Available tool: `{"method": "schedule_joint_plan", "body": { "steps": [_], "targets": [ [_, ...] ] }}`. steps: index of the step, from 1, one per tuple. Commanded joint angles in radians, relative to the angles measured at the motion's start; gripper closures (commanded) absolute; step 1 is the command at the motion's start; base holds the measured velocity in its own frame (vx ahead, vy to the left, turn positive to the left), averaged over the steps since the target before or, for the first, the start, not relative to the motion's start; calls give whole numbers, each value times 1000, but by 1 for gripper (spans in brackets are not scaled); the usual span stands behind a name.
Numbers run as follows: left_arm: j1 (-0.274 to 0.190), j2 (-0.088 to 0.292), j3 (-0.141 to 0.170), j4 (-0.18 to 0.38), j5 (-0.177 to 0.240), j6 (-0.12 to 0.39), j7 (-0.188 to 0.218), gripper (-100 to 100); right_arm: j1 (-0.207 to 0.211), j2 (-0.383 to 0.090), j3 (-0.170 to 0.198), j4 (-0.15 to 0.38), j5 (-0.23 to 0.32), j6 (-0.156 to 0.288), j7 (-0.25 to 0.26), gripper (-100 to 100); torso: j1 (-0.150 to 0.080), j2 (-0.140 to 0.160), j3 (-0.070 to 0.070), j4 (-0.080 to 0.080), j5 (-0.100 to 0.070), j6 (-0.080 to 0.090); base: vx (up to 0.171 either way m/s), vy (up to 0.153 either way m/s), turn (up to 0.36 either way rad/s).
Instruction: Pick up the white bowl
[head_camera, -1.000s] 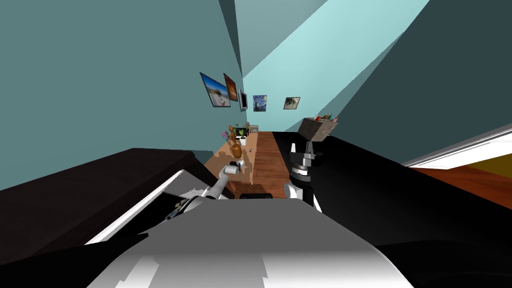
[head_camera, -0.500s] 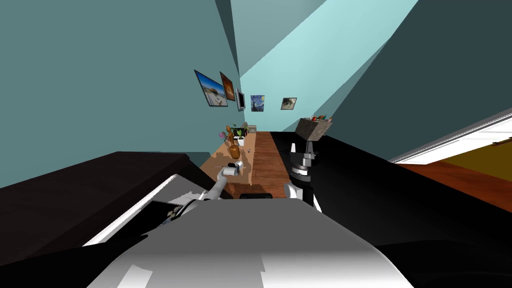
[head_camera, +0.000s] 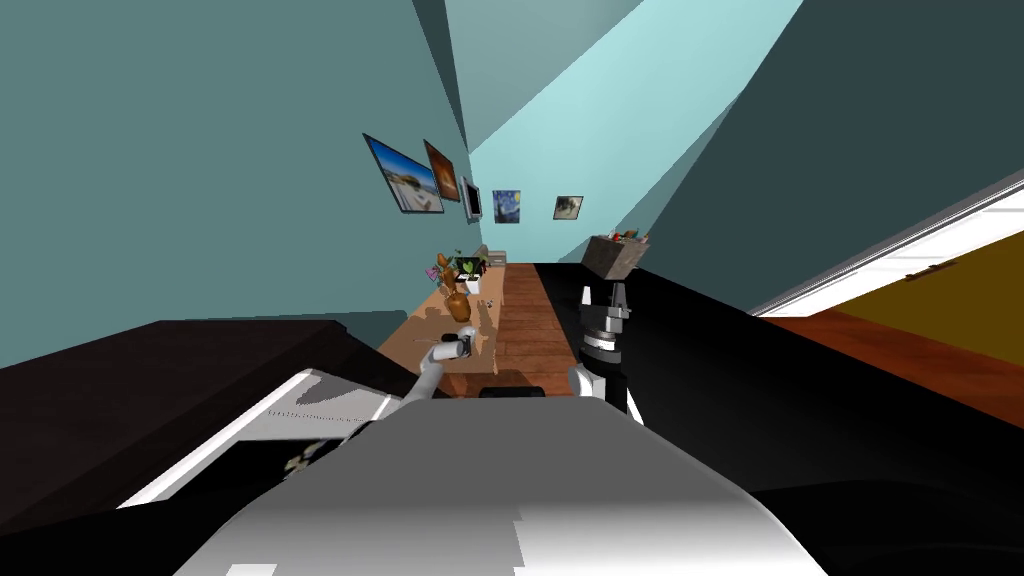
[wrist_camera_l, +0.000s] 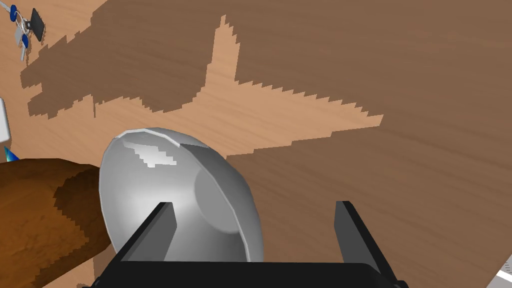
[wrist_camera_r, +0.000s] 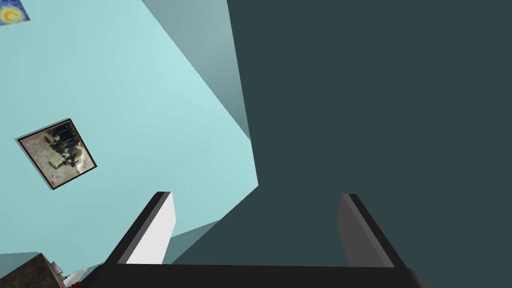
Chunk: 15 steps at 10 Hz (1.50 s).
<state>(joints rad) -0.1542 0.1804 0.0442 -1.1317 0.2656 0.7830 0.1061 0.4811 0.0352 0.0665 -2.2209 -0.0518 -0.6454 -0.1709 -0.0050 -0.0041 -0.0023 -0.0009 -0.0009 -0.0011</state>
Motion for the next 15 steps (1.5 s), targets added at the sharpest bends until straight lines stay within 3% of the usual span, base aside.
{"method": "schedule_joint_plan", "body": {
  "steps": [1, 2, 3, 4, 5, 6, 7, 8, 9, 10, 11, 12, 13, 14, 15],
  "targets": [
    [30, 4, 31, -33, 16, 12, -40, -100, 0, 0, 0, 0, 0, 0, 0, 0, 0, 0, 0, 0, 0, 0, 39, -62, -69],
    [72, 11, 71, -61, 51, 13, -78, -100, 0, 0, 0, 0, 0, 0, 0, 0, 1, 0, 0, 0, 0, 0, 53, -62, -135],
    [74, 11, 81, -61, 51, 13, -94, -100, 0, 0, 0, 0, 0, 0, 0, 0, 1, 0, 0, 0, 0, 0, 51, -52, -65],
    [117, 18, 120, -89, 86, 13, -126, -100, 0, 0, 0, 0, 0, 0, 0, 0, 1, 0, 0, 0, 0, 0, 56, -62, -139],
    [117, 18, 130, -89, 86, 13, -148, -100, 0, 0, 0, 0, 0, 0, 0, 0, 1, 0, 0, 0, 0, 0, 48, -53, -65],
    [156, 25, 171, -116, 121, 13, -180, -100, 0, 0, 0, 0, 0, 0, 0, 0, 1, 0, 0, 0, 0, 0, 45, -63, -140],
    [161, 25, 180, -116, 121, 13, -202, -100, 0, 0, 0, 0, 0, 0, 0, 0, 1, 0, 0, 0, 0, 0, 46, -56, -70],
    [196, 32, 219, -144, 155, 14, -228, -100, 0, 0, 0, 0, 0, 0, 0, 0, 1, 0, 0, 0, 0, 0, 69, -85, -131],
    [205, 32, 229, -144, 155, 14, -257, -100, 0, 0, 0, 0, 0, 0, 0, 0, 0, -1, 0, 0, 0, 0, 56, -62, -62],
    [241, 40, 269, -171, 190, 14, -286, -100, 0, 0, 0, 0, 0, 0, 0, 0, 1, 0, 0, 0, 0, 0, 47, -66, -145],
    [249, 40, 279, -171, 190, 14, -311, -100, 0, 0, 0, 0, 0, 0, 0, 0, 0, 0, 0, 0, 0, 0, 39, -47, -65],
    [293, 47, 318, -199, 225, 15, -342, -100, 0, 0, 0, 0, 0, 0, 0, 0, 1, 1, 0, 0, 0, 0, 57, -50, -144],
    [293, 47, 328, -199, 225, 15, -365, -100, 0, 0, 0, 0, 0, 0, 0, 0, 2, 0, 0, 0, 0, 0, 52, -50, -66],
    [281, 55, 320, -188, 229, 16, -352, -100, 0, 0, 0, 0, 0, 0, 0, 0, 1, 0, 0, 0, 0, 0, 18, -20, 4],
    [284, 55, 322, -193, 230, 19, -356, 100, 0, 0, 0, 0, 0, 0, 0, 0, 3, 1, 1, 0, 0, 0, 0, 0, 0]
  ]
}}
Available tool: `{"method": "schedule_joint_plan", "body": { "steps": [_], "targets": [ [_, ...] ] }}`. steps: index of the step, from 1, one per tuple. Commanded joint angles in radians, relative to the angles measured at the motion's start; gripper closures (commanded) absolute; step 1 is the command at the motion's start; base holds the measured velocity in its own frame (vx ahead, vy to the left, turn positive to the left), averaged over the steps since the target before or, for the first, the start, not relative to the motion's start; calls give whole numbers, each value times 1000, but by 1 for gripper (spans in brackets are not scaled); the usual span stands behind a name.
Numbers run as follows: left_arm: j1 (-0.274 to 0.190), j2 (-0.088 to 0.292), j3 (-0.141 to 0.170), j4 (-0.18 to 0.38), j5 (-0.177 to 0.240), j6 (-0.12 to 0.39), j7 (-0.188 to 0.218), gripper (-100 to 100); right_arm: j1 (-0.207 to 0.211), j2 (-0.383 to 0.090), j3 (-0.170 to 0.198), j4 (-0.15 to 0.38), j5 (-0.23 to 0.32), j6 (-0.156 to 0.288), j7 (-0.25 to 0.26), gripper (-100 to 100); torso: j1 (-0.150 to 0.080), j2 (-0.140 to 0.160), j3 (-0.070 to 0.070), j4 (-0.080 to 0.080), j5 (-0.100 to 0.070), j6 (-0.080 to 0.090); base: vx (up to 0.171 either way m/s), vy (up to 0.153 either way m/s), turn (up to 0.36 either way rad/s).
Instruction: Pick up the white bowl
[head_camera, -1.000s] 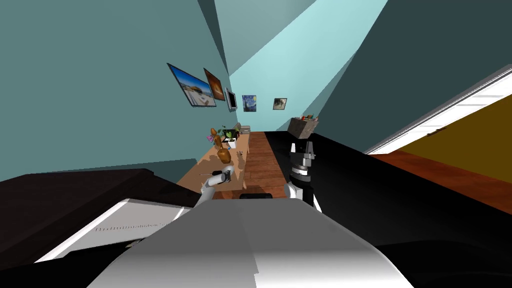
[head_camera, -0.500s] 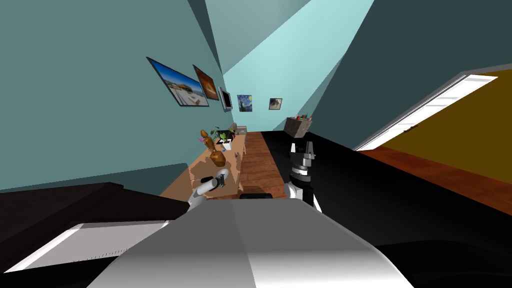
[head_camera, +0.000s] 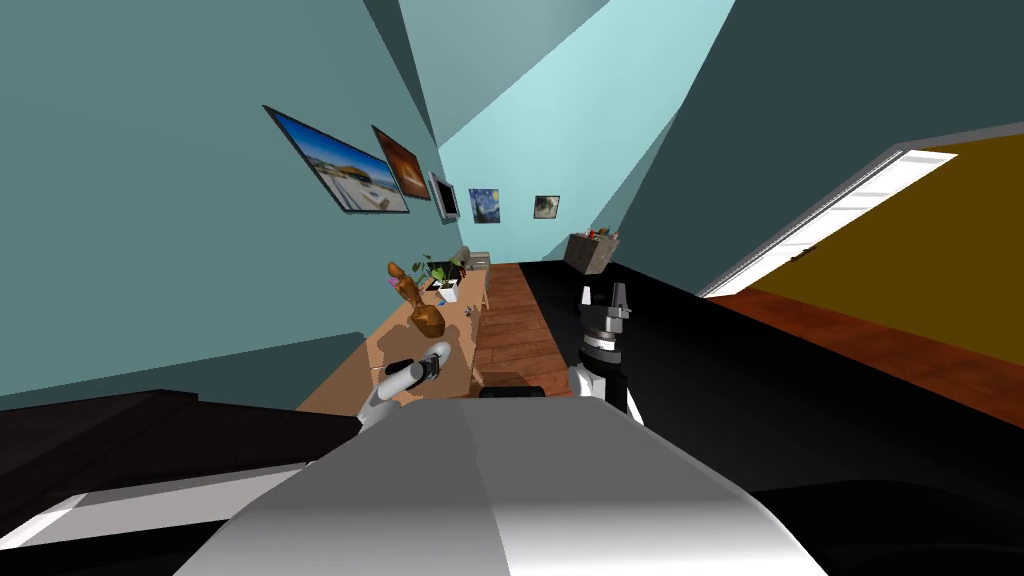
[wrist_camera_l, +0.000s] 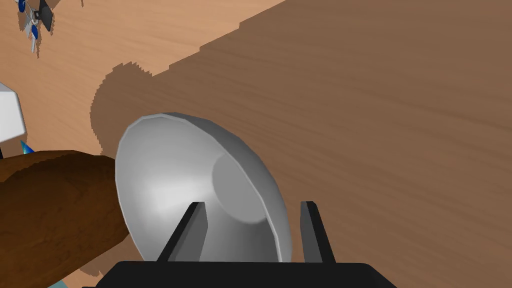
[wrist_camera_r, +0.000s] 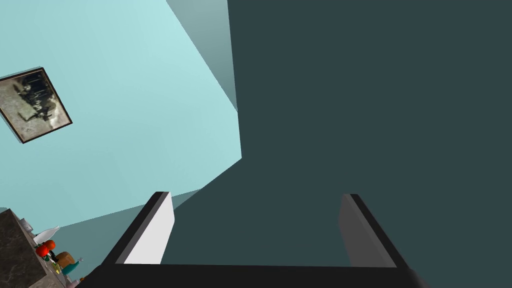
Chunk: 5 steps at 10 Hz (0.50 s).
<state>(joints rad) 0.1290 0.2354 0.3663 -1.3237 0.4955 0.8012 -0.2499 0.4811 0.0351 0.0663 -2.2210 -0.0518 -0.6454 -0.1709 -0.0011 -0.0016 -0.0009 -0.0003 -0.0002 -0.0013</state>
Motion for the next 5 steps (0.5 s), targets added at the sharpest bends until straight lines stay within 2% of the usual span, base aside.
{"method": "schedule_joint_plan", "body": {
  "steps": [1, 4, 5],
  "targets": [
    [0, 0, 0, 0, 0, 0, 0, 100, 0, 0, 0, 0, 0, 0, 0, 0, 0, 0, 0, 0, 0, 0, -3, -4, 12],
    [0, -1, 1, 0, 1, 1, 2, 100, 0, 0, 0, 0, 0, 0, 0, 0, 0, 0, 0, 0, 0, 1, 0, 0, 0],
    [0, -1, 1, 1, 1, 1, 2, 0, 0, 0, 0, 0, 0, 0, 0, 0, 0, 1, 0, 0, 0, 1, 0, 0, 0]
  ]
}}
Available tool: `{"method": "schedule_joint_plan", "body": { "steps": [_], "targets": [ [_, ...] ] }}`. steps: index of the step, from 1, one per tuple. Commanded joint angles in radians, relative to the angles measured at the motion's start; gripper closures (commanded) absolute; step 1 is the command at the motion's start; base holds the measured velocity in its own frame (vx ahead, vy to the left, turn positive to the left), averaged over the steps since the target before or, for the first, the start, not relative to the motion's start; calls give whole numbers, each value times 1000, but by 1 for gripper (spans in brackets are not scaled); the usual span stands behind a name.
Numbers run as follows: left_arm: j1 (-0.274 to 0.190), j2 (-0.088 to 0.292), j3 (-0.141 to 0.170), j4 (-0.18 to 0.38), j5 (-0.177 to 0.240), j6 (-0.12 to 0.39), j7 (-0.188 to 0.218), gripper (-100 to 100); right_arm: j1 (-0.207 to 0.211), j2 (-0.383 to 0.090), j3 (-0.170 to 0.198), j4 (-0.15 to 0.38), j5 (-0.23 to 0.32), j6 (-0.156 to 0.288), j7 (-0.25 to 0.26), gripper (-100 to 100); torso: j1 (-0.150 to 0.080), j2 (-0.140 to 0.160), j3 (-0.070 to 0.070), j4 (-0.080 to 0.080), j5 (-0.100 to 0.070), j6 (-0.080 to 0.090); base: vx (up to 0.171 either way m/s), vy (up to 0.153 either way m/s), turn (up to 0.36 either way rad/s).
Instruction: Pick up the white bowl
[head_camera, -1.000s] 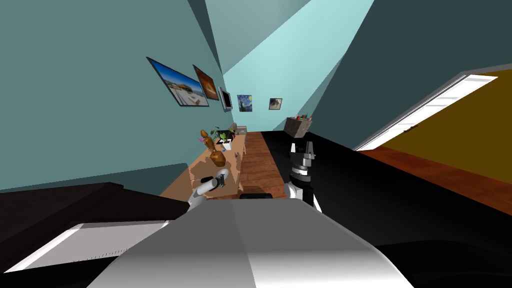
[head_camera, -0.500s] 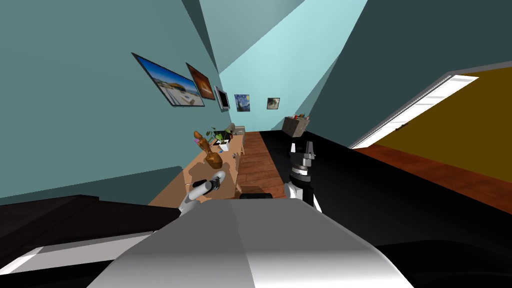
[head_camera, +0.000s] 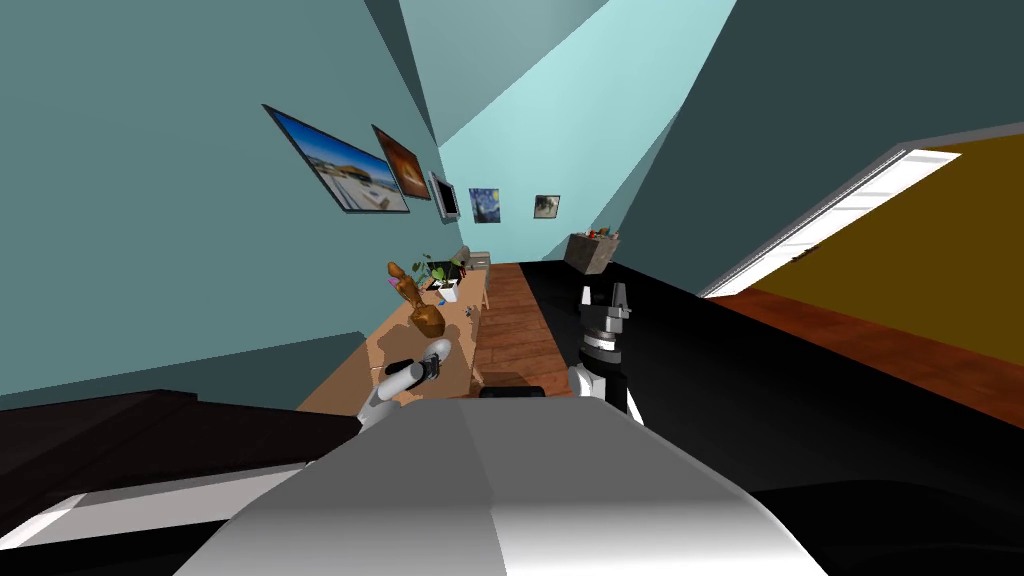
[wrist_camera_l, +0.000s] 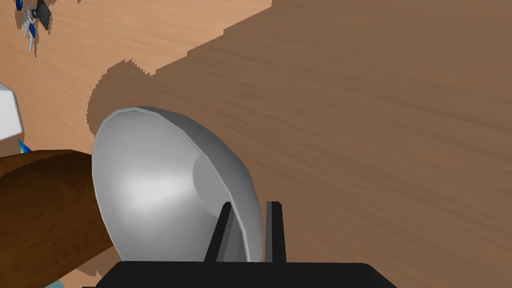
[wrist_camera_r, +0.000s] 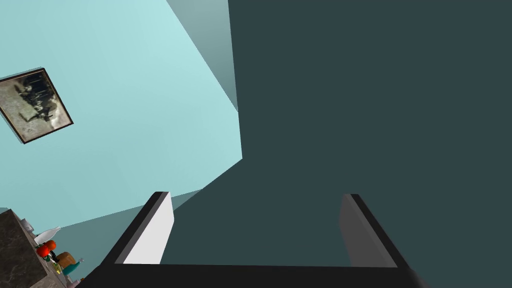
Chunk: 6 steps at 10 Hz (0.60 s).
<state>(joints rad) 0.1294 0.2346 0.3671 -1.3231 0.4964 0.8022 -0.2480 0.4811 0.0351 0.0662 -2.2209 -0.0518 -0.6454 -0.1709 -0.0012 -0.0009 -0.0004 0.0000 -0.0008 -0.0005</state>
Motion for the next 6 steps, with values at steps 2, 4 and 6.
{"method": "schedule_joint_plan", "body": {
  "steps": [2, 4, 6],
  "targets": [
    [-35, -15, -44, 20, -41, -5, 43, 100, 0, 0, 0, 0, 0, 0, 0, 0, 2, 2, 1, 0, 0, 0, -41, 50, 120],
    [-79, -22, -93, 48, -75, -5, 97, 100, 0, 0, 0, 0, 0, 0, 0, 0, 5, 4, 2, 0, 1, 0, -72, 73, 90],
    [-122, -29, -143, 75, -110, -6, 151, 100, 0, 0, 0, 0, 0, 0, 0, 0, 5, 4, 2, 0, 1, 0, -59, 63, 104]
  ]
}}
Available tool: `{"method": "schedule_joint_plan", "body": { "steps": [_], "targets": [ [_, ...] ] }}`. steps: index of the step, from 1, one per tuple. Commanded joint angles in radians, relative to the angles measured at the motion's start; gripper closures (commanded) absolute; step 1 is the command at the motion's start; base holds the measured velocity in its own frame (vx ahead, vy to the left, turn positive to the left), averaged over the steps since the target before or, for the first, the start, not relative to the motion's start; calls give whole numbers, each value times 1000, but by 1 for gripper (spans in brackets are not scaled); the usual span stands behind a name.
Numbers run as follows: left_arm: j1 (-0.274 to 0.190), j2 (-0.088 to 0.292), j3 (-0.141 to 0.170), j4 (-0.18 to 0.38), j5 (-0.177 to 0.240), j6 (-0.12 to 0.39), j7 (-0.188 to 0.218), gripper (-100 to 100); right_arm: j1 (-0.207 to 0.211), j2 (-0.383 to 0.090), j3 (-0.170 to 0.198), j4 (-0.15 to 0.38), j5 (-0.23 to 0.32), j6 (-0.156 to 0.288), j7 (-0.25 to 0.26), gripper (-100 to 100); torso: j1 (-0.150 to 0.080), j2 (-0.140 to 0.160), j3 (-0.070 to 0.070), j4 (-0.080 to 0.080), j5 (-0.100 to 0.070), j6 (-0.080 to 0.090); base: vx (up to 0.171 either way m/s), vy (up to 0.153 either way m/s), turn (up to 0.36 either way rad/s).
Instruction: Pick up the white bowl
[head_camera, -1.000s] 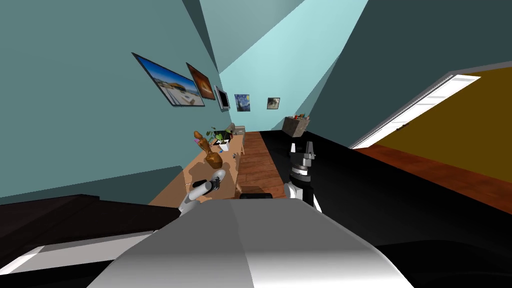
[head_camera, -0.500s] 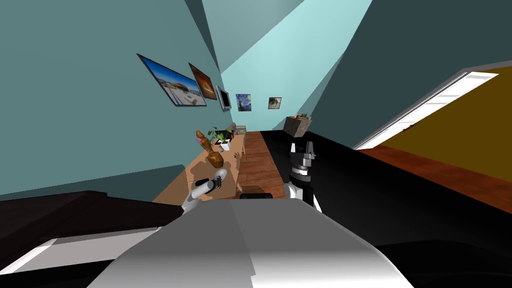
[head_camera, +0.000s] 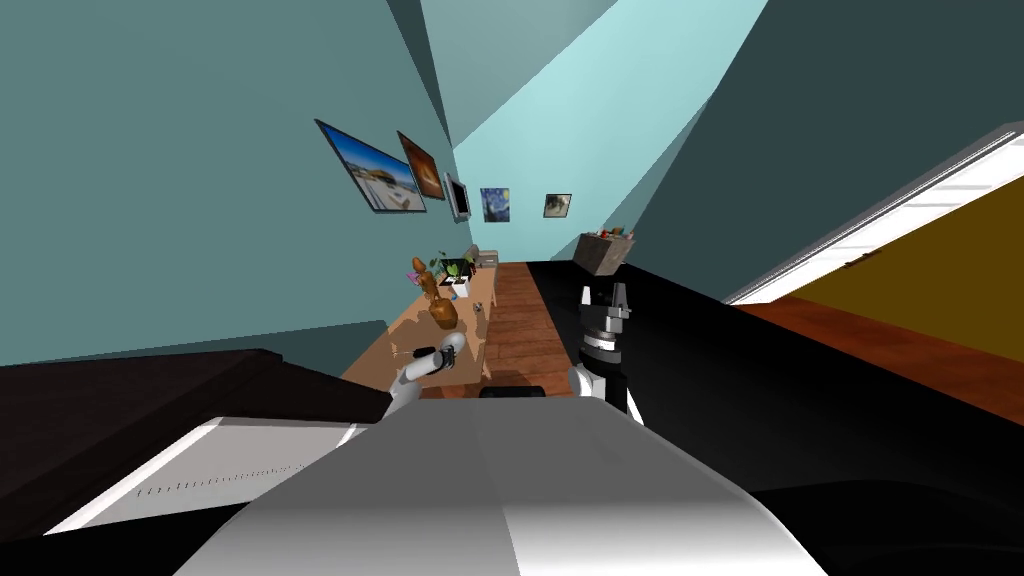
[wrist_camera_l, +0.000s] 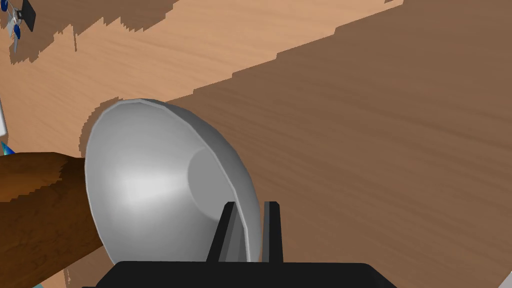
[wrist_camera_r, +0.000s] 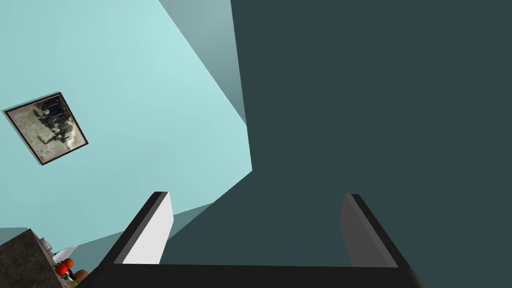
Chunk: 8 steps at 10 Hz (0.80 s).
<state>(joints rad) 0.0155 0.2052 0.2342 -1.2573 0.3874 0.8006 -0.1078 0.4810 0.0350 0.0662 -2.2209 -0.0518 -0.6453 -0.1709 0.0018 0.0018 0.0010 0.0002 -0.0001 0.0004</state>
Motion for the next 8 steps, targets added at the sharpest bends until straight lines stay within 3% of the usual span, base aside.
{"method": "schedule_joint_plan", "body": {
  "steps": [1, 2, 3, 4, 5, 6, 7, 8],
  "targets": [
    [-50, -6, -50, 37, -36, -5, 50, 100, 0, 0, 0, 0, 0, 0, 0, 0, 0, 0, 0, 0, 0, 0, -47, 61, 138],
    [-52, -6, -60, 37, -36, -5, 66, 100, 0, 0, 0, 0, 0, 0, 0, 0, 0, 0, 0, 0, 0, 0, -37, 49, 68],
    [-94, -13, -98, 65, -71, -5, 104, 100, 0, 0, 0, 0, 0, 0, 0, 0, 0, -1, -1, 0, 0, 0, -50, 69, 171],
    [-96, -13, -109, 65, -71, -5, 120, 100, 0, 0, 0, 0, 0, 0, 0, 0, 1, -1, -1, 0, 0, 0, -46, 56, 46],
    [-140, -21, -147, 92, -106, -5, 149, 100, 0, 0, 0, 0, 0, 0, 0, 0, 0, 0, 0, 0, 0, 0, -51, 70, 131],
    [-140, -21, -159, 92, -106, -5, 174, 100, 0, 0, 0, 0, 0, 0, 0, 0, 1, 0, 0, 0, 0, -1, -40, 61, 53],
    [-184, -28, -197, 120, -140, -6, 201, 100, 0, 0, 0, 0, 0, 0, 0, 0, 0, 0, 0, 0, 0, -1, -56, 66, 125],
    [-184, -28, -208, 120, -140, -6, 223, 100, 0, 0, 0, 0, 0, 0, 0, 0, 1, 0, 0, 0, 0, -1, -40, 54, 79]
  ]
}}
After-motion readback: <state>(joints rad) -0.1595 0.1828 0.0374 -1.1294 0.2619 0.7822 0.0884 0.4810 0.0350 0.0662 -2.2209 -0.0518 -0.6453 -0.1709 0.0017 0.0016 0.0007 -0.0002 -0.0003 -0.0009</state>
